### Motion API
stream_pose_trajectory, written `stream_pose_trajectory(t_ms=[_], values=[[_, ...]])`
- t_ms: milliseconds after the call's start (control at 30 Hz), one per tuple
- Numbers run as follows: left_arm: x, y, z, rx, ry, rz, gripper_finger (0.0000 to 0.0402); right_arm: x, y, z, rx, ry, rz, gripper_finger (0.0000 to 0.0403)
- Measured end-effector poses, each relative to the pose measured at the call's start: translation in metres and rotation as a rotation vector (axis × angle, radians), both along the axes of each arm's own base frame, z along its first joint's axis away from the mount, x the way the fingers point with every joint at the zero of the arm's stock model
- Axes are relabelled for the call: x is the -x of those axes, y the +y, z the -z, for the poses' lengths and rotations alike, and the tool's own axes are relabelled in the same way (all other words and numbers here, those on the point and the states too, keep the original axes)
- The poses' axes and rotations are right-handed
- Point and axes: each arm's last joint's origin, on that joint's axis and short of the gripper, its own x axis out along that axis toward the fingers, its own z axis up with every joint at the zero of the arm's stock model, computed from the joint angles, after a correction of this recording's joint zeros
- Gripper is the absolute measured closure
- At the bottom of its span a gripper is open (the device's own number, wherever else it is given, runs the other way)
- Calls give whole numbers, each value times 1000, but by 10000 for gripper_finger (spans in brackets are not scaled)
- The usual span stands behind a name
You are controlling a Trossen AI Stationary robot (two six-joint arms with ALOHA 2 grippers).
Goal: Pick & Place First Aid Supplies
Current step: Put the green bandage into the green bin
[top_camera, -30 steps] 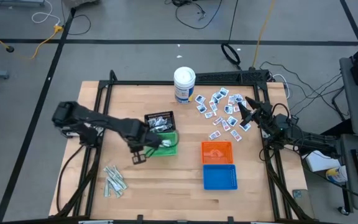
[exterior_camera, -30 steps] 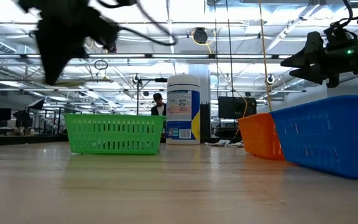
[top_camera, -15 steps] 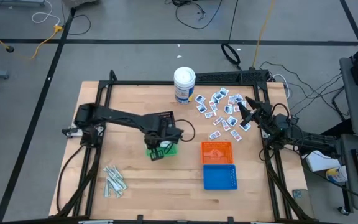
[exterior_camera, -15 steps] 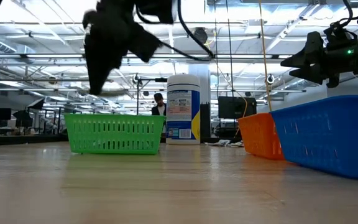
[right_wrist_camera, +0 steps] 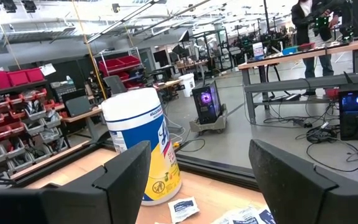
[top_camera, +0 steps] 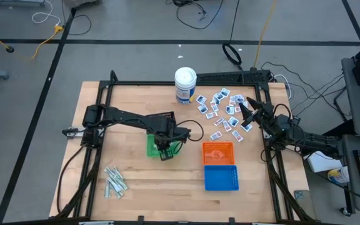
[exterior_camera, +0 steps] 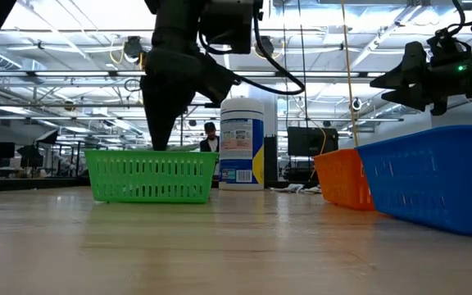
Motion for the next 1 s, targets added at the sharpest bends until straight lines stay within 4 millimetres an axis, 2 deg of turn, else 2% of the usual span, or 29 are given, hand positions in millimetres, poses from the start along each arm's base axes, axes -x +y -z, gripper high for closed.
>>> stream_pose_trajectory(t_ms=[300, 467, 600, 700, 867, 1000], values=[[0, 2, 0, 8, 6, -9, 196, 0, 0, 0, 0, 0, 0, 136], [5, 1, -12, 81, -19, -3, 132, 0, 0, 0, 0, 0, 0, 136], [9, -4, -23, 100, -58, 101, 106, 0, 0, 0, 0, 0, 0, 135], [14, -9, -33, 105, -95, 251, 96, 0, 0, 0, 0, 0, 0, 135], [17, -16, -39, 104, -135, 500, 92, 0, 0, 0, 0, 0, 0, 135], [18, -21, -40, 92, -142, 605, 97, 0, 0, 0, 0, 0, 0, 136]])
